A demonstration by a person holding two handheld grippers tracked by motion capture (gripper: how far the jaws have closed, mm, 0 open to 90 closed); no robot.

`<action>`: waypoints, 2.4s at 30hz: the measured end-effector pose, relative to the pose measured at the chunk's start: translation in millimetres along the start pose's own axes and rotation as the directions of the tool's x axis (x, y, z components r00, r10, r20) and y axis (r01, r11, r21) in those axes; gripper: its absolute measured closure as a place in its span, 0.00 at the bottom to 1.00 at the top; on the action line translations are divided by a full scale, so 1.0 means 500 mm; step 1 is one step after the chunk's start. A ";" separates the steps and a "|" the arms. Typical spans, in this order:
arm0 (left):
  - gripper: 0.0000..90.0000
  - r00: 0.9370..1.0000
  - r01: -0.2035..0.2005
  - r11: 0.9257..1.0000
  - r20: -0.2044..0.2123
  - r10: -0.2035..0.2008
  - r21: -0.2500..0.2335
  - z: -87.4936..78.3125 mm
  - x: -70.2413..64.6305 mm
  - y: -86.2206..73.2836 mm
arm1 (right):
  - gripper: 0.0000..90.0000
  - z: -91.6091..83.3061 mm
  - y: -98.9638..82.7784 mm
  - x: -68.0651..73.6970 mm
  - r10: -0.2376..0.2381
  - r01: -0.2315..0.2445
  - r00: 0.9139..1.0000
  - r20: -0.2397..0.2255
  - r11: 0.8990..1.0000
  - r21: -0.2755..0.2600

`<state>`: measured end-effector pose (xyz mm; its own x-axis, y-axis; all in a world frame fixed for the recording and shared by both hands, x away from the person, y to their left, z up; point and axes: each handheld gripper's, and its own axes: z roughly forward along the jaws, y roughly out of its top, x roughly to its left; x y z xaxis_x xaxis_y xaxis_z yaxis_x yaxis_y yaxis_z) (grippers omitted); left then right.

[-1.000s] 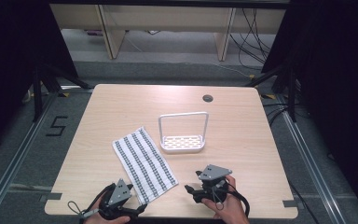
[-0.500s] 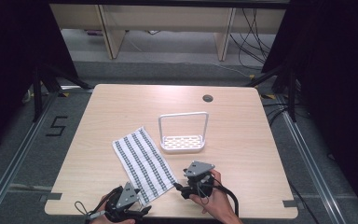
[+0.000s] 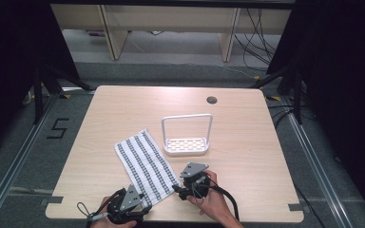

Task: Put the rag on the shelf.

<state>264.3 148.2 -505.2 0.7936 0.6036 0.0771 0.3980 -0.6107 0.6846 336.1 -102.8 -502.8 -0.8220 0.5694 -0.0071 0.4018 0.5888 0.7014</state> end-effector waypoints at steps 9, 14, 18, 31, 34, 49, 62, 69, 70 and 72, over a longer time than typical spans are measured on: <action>0.68 1.000 -0.016 1.000 0.000 0.016 0.013 0.008 0.004 -0.002 | 0.55 0.017 0.000 0.000 0.001 -0.001 1.000 -0.004 0.999 0.034; 0.79 1.000 -0.004 1.000 0.025 0.004 0.000 0.009 0.004 -0.003 | 0.63 0.023 0.001 -0.006 0.008 -0.007 1.000 -0.025 1.000 0.022; 0.90 0.999 -0.009 1.000 0.032 0.009 -0.002 0.011 0.011 -0.004 | 0.76 0.027 -0.002 0.001 0.053 -0.053 0.998 -0.035 0.999 -0.004; 0.96 0.999 -0.011 0.999 0.039 0.013 -0.045 -0.006 0.016 0.004 | 0.95 0.019 0.002 0.016 0.040 -0.042 0.998 -0.050 0.999 -0.027; 0.96 0.998 0.018 0.998 0.053 -0.015 -0.060 -0.015 0.019 0.004 | 0.95 0.009 0.011 0.017 0.021 -0.024 0.998 -0.056 0.998 -0.061; 0.97 0.999 0.021 0.988 0.047 -0.014 -0.154 -0.089 0.037 0.047 | 0.96 -0.055 0.075 0.027 -0.027 0.015 0.997 -0.072 0.986 -0.167; 0.97 0.999 -0.037 0.965 -0.007 0.036 -0.261 -0.218 0.084 0.152 | 0.96 -0.146 0.206 0.026 -0.081 0.057 0.994 -0.074 0.958 -0.282; 0.97 0.997 -0.079 0.943 -0.033 0.072 -0.324 -0.293 0.094 0.225 | 0.97 -0.223 0.249 0.022 -0.077 0.046 0.995 -0.070 0.929 -0.368; 0.97 0.996 -0.084 0.937 -0.034 0.077 -0.339 -0.300 0.093 0.236 | 0.97 -0.235 0.253 0.021 -0.073 0.043 0.995 -0.066 0.924 -0.380; 0.97 0.995 -0.097 0.933 -0.038 0.089 -0.347 -0.314 0.094 0.256 | 0.97 -0.258 0.261 0.018 -0.072 0.044 0.996 -0.054 0.914 -0.404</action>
<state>280.3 178.9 -300.2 0.8080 0.5655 0.1650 0.1348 -0.4502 0.8827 329.0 -94.8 -319.4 -0.8694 0.4937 -0.0191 0.1679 0.3317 0.9283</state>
